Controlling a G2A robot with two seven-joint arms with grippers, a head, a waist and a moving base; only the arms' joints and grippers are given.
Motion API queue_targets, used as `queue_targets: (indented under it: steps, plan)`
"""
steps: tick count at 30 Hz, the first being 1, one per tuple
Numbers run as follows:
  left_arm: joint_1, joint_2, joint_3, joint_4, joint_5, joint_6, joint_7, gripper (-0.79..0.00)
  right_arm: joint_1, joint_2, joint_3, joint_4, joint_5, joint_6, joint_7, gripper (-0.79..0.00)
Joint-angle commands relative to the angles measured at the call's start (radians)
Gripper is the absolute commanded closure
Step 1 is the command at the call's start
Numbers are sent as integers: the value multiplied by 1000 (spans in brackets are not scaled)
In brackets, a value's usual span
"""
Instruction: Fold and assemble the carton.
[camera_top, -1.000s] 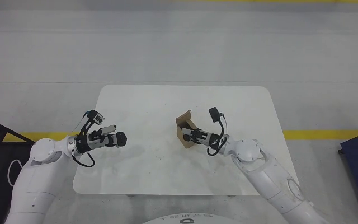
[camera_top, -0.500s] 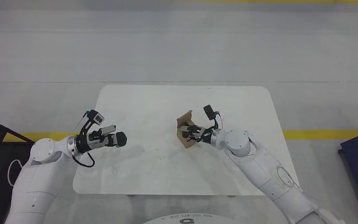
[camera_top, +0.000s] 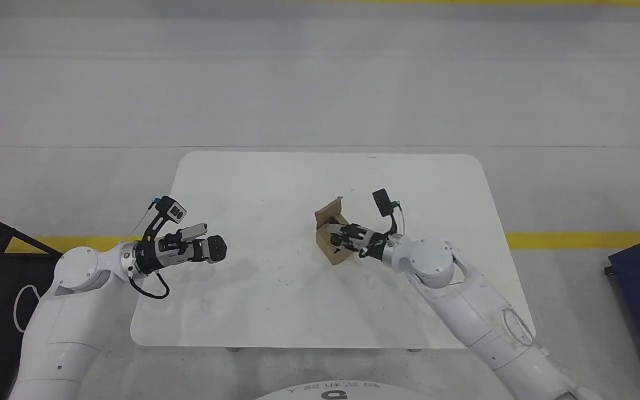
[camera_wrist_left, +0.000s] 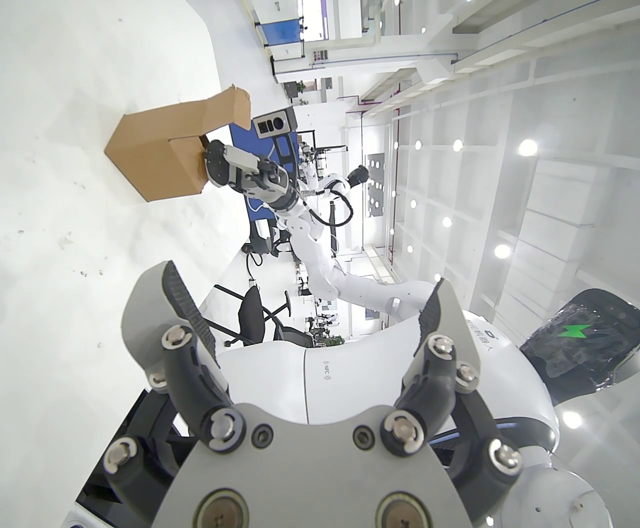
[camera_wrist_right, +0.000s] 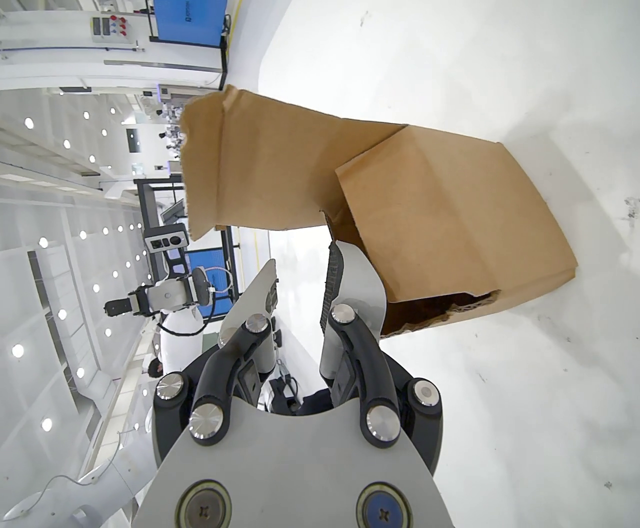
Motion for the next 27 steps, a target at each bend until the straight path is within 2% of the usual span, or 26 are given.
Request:
queue_targets:
  steps: [1,7,17,22,25,27]
  plan:
    - [0,0,0,0,0,0,0,-785,19,-4,-9,18,11,21,8,-231]
    - [0,0,0,0,0,0,0,-785,51,-14,-13,60,69,68,24,-160]
    - [-1,-1,9,-20,15,9,16,-785,26,-12,7,76,70,49,24,-209]
    - [-52,-11,104,-118,136,50,78,-785,5,-10,22,70,69,29,19,-215]
    - [-108,-26,203,-134,212,45,81,-785,-1,-10,29,72,81,14,26,-209]
    - [-149,-39,267,-124,271,10,108,-785,0,-11,30,78,83,7,31,-209]
